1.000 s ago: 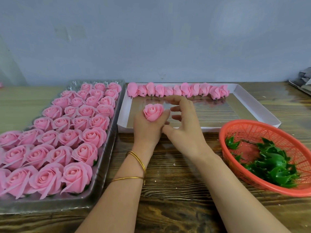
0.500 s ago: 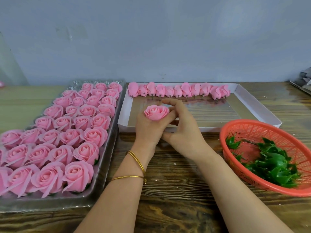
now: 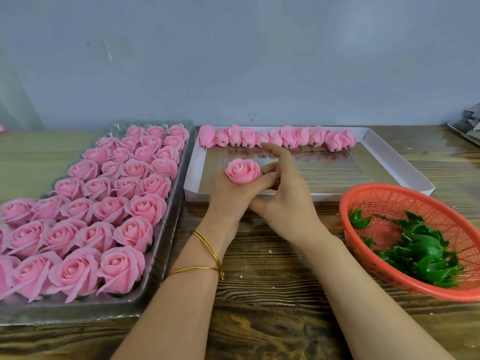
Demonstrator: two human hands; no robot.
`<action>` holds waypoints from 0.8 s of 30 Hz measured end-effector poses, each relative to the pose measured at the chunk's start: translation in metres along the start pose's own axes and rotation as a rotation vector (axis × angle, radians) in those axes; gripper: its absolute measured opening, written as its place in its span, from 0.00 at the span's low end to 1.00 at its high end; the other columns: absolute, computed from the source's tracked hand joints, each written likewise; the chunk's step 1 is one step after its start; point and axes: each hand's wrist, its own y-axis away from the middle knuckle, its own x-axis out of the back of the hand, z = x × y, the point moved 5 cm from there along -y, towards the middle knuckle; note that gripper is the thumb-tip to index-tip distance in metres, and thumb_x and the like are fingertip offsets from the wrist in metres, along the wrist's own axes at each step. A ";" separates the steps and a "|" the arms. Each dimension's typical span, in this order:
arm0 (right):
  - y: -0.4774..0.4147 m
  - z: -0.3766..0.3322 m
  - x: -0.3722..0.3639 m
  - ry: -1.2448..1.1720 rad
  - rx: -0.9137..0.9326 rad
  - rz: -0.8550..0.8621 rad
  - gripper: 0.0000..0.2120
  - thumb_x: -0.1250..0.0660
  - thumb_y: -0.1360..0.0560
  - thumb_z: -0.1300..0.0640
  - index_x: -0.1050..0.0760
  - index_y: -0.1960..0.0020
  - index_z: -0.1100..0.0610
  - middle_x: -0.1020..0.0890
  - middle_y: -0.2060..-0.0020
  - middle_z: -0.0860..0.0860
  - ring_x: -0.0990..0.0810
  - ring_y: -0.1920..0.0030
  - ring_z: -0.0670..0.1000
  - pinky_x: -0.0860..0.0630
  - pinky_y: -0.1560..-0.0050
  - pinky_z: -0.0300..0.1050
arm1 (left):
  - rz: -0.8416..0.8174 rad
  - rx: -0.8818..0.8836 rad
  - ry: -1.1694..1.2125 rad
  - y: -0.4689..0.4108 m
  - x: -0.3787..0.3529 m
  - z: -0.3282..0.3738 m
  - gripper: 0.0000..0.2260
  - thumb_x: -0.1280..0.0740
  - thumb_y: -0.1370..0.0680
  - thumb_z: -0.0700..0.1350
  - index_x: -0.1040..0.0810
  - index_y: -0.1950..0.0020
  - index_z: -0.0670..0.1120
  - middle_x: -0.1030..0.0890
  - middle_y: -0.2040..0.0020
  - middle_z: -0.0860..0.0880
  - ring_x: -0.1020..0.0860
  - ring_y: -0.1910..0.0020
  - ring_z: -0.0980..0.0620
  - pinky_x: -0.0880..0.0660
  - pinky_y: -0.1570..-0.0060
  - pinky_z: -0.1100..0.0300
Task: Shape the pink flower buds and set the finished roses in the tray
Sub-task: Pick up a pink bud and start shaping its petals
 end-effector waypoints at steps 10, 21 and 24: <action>0.001 0.000 -0.002 0.005 0.008 -0.012 0.41 0.22 0.34 0.64 0.39 0.27 0.50 0.22 0.48 0.40 0.25 0.43 0.34 0.28 0.48 0.24 | -0.014 0.003 0.046 -0.002 -0.001 -0.003 0.06 0.26 0.28 0.36 0.17 0.61 0.47 0.15 0.62 0.48 0.17 0.60 0.55 0.22 0.62 0.63; 0.000 0.001 0.000 -0.008 -0.009 0.007 0.40 0.22 0.33 0.63 0.38 0.28 0.51 0.21 0.53 0.36 0.23 0.49 0.31 0.29 0.50 0.24 | -0.044 -0.023 0.037 -0.004 0.000 -0.002 0.10 0.27 0.28 0.35 0.15 0.64 0.49 0.16 0.64 0.50 0.17 0.62 0.56 0.21 0.60 0.63; -0.001 0.001 -0.002 -0.006 -0.022 -0.013 0.39 0.24 0.32 0.64 0.39 0.27 0.51 0.20 0.51 0.38 0.22 0.45 0.36 0.27 0.46 0.27 | -0.042 -0.026 0.030 -0.004 0.001 -0.002 0.09 0.27 0.28 0.37 0.15 0.63 0.50 0.16 0.63 0.50 0.17 0.60 0.55 0.20 0.59 0.62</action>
